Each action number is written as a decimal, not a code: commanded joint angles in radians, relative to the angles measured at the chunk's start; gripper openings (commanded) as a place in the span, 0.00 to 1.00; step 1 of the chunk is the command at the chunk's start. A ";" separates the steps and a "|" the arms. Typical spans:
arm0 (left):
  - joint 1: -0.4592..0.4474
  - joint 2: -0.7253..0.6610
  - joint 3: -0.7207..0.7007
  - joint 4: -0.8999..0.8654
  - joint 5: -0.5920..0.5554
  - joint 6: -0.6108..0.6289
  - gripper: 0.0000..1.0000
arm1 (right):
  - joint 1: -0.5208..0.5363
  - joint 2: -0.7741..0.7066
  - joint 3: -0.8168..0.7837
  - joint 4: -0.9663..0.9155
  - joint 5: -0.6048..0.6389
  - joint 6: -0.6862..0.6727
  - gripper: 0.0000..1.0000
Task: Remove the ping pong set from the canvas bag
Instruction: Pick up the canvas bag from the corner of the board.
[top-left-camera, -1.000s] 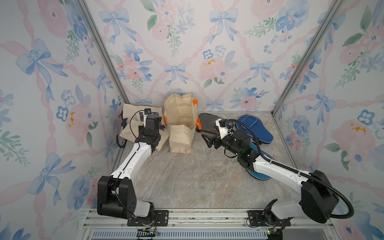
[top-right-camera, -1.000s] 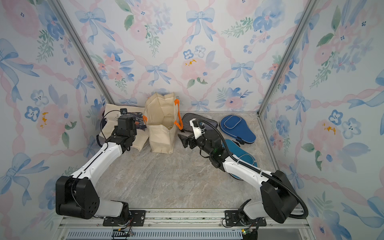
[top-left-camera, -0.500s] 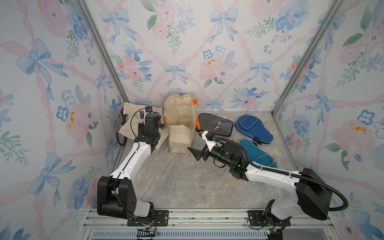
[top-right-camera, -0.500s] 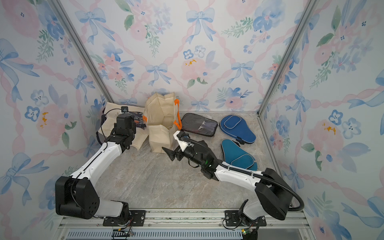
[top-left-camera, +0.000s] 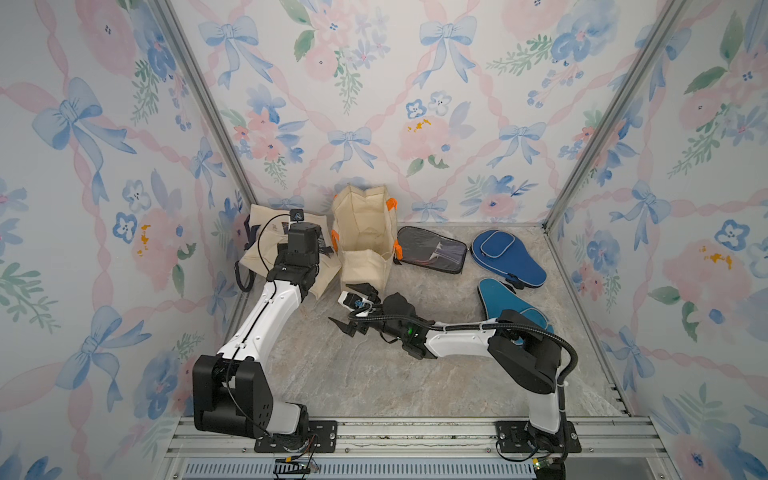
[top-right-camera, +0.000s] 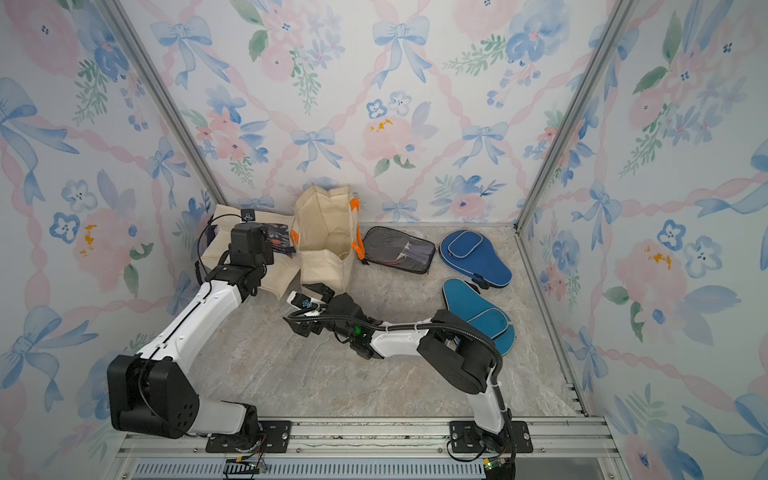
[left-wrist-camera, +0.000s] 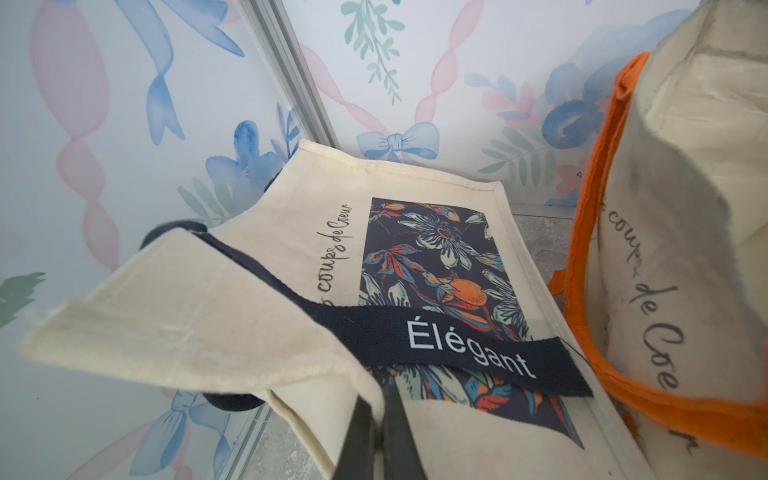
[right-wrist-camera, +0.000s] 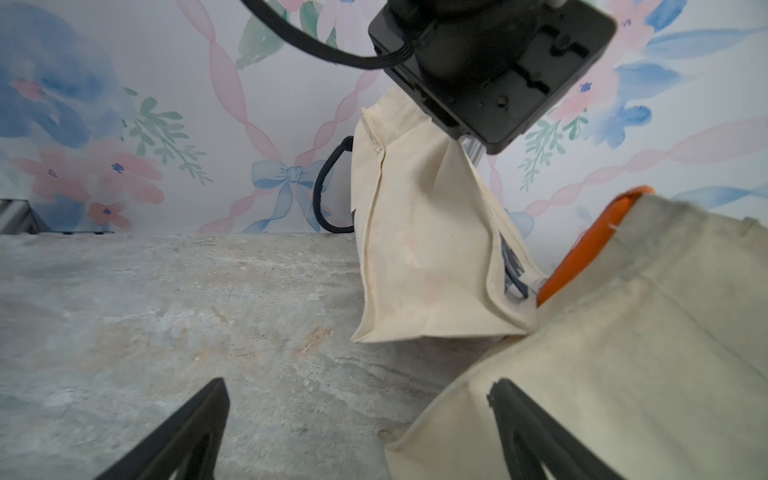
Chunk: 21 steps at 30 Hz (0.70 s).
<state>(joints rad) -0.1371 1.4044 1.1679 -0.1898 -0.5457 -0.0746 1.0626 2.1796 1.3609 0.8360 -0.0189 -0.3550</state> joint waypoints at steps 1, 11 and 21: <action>-0.001 -0.011 0.076 0.058 0.053 -0.033 0.00 | 0.016 0.090 0.084 0.042 0.043 -0.153 0.97; -0.001 -0.019 0.059 0.040 0.070 -0.056 0.00 | -0.018 0.236 0.305 -0.026 0.060 -0.200 0.97; 0.001 -0.057 0.042 0.035 0.066 -0.057 0.00 | -0.069 0.314 0.457 -0.151 0.043 -0.153 0.97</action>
<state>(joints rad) -0.1371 1.4044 1.1782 -0.2531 -0.4965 -0.1329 1.0176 2.4493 1.7710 0.7418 0.0338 -0.5350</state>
